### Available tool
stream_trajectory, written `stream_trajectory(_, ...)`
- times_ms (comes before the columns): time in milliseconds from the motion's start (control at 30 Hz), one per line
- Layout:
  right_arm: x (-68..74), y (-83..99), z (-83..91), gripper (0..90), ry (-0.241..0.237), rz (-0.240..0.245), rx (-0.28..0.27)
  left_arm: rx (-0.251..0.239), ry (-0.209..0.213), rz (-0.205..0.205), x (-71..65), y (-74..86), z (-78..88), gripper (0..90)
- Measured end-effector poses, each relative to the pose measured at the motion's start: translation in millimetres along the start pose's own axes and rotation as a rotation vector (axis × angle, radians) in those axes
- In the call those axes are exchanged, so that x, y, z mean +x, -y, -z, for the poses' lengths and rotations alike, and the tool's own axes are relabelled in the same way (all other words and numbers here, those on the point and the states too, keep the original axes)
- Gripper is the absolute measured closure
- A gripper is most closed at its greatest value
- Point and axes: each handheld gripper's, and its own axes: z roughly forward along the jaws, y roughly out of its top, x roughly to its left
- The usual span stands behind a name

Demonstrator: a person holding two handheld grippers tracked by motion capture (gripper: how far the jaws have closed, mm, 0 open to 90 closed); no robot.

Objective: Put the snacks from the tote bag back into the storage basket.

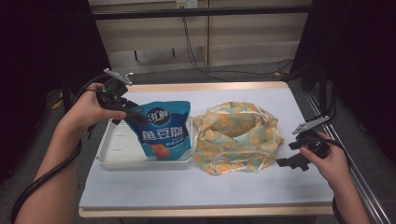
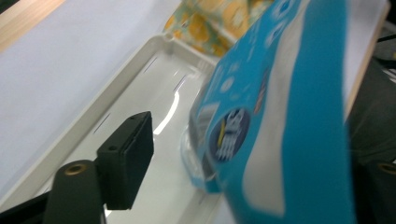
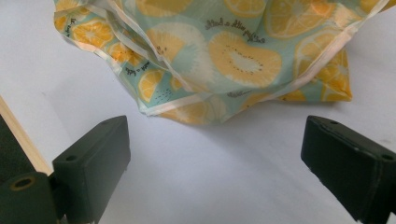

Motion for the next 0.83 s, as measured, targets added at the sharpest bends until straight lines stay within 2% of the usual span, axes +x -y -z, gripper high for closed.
stream_trajectory(33, 0.0, 0.0, 0.1, 8.2, 0.0, 0.002, 0.001, 0.002, -0.005, -0.007, 0.3, 3.7, 0.4, 23.6)
stream_trajectory(67, -0.1, 0.1, 0.0, 8.2, 0.0, 0.001, 0.0, -0.02, -0.007, 0.014, -0.8, 7.8, 0.4, 22.3)
stream_trajectory(100, 0.0, 0.1, -0.1, 8.2, 0.001, 0.001, 0.001, -0.027, -0.014, 0.013, -0.2, 11.3, 2.1, 21.9)
stream_trajectory(233, 0.3, 0.0, -0.6, 8.2, 0.0, 0.007, 0.006, -0.027, -0.043, 0.046, -0.3, 24.0, 2.9, 17.7)
stream_trajectory(500, 0.2, 1.1, 0.6, 8.2, 0.003, -0.001, 0.002, -0.057, -0.045, 0.087, -3.1, 43.8, -2.0, 15.3)
stream_trajectory(533, -0.1, 1.4, 1.0, 8.2, 0.002, 0.002, 0.002, -0.05, -0.042, 0.066, -2.3, 45.9, -2.8, 14.9)
stream_trajectory(600, -0.8, 2.2, 2.2, 8.2, 0.002, -0.003, -0.003, -0.06, -0.048, 0.088, -3.4, 50.1, -6.2, 14.0)
stream_trajectory(700, -2.2, 3.1, 3.1, 8.2, 0.007, 0.002, -0.015, -0.065, -0.052, 0.097, -3.3, 55.8, -8.4, 13.1)
stream_trajectory(833, -2.3, 4.5, 3.7, 8.2, 0.005, -0.002, -0.005, -0.073, -0.067, 0.115, -5.5, 64.0, -11.1, 10.9)
